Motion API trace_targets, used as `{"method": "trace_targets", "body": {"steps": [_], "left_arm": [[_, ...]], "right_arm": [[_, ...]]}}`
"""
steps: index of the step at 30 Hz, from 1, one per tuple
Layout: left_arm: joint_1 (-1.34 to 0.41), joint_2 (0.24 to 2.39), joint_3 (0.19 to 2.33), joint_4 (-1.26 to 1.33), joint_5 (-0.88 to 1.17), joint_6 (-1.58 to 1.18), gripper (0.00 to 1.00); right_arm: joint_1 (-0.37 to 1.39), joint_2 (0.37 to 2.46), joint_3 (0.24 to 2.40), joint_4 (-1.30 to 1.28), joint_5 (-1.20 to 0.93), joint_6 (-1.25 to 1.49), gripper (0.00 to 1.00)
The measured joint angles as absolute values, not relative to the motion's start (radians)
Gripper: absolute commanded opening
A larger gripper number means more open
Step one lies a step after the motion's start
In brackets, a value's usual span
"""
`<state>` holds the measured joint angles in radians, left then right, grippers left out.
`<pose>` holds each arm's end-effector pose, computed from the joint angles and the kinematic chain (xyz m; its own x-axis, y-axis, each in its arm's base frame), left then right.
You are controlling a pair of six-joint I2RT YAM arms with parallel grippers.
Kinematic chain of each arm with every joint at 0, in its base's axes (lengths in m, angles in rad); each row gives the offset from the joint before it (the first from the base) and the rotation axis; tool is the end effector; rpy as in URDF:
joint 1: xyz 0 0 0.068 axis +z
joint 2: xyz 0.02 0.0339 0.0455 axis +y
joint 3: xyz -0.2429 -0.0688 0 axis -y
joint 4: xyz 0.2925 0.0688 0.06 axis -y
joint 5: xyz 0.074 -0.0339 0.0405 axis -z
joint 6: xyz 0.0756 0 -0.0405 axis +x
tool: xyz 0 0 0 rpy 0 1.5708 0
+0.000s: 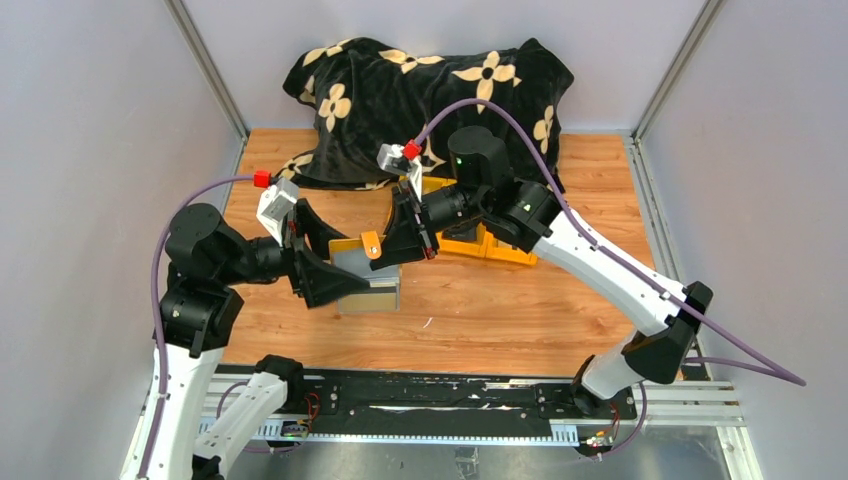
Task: Take the credit cards out of the card holder
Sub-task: Open the card holder.
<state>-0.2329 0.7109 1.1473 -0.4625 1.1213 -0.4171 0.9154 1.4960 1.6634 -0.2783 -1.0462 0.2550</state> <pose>0.1618 -0.1084 0.4472 -0.4187 -0.0816 -0.9044 0.8823 0.1990 -0.4265 0.1867 0.3502 0.4512 -0.2977 -0.1799 -0.9376 -0.8746 -0.3424 0.3434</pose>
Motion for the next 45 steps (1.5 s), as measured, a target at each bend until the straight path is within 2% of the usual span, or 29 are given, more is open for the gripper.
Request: {"method": "trace_targets", "body": {"steps": [5, 14, 18, 20, 23, 24, 26, 28, 30, 34, 35, 40, 45], "left_arm": [[-0.233, 0.681, 1.142, -0.494, 1.097, -0.401, 1.0], [-0.233, 0.587, 0.993, -0.393, 1.034, -0.516, 1.0], [-0.233, 0.581, 0.967, -0.345, 1.017, -0.588, 0.94], [-0.233, 0.582, 0.964, -0.311, 1.016, -0.627, 0.86], [-0.233, 0.581, 0.951, -0.257, 1.013, -0.677, 0.69], [-0.233, 0.58, 0.948, -0.25, 1.011, -0.693, 0.62], [-0.233, 0.577, 0.934, -0.229, 1.0, -0.711, 0.41], [-0.233, 0.572, 0.925, -0.223, 0.981, -0.723, 0.26], [-0.233, 0.566, 0.922, -0.224, 0.96, -0.731, 0.15], [-0.234, 0.557, 0.931, -0.269, 0.923, -0.687, 0.06], [-0.233, 0.559, 0.939, -0.293, 0.91, -0.665, 0.05], [-0.233, 0.607, 0.997, -0.432, 0.885, -0.537, 0.04], [-0.233, 0.675, 1.07, -0.574, 0.892, -0.402, 0.05]], "right_arm": [[0.907, 1.482, 1.608, -0.203, -1.044, 0.299, 0.0], [0.845, 1.337, 1.275, 0.479, -0.981, 0.724, 0.0], [0.844, 1.336, 1.212, 0.672, -0.953, 0.844, 0.0], [0.844, 1.336, 1.185, 0.746, -0.931, 0.886, 0.0], [0.844, 1.335, 1.152, 0.831, -0.88, 0.923, 0.0], [0.844, 1.334, 1.144, 0.846, -0.867, 0.926, 0.0], [0.844, 1.321, 1.106, 0.894, -0.82, 0.938, 0.0], [0.844, 1.307, 1.065, 0.937, -0.776, 0.947, 0.0], [0.844, 1.3, 1.042, 0.954, -0.751, 0.946, 0.03], [0.847, 1.299, 1.029, 0.952, -0.732, 0.931, 0.36], [0.847, 1.296, 1.029, 0.94, -0.733, 0.917, 0.41], [0.847, 1.265, 1.109, 0.689, -0.77, 0.721, 0.45], [0.847, 1.284, 1.317, 0.311, -0.801, 0.454, 0.47]]}}
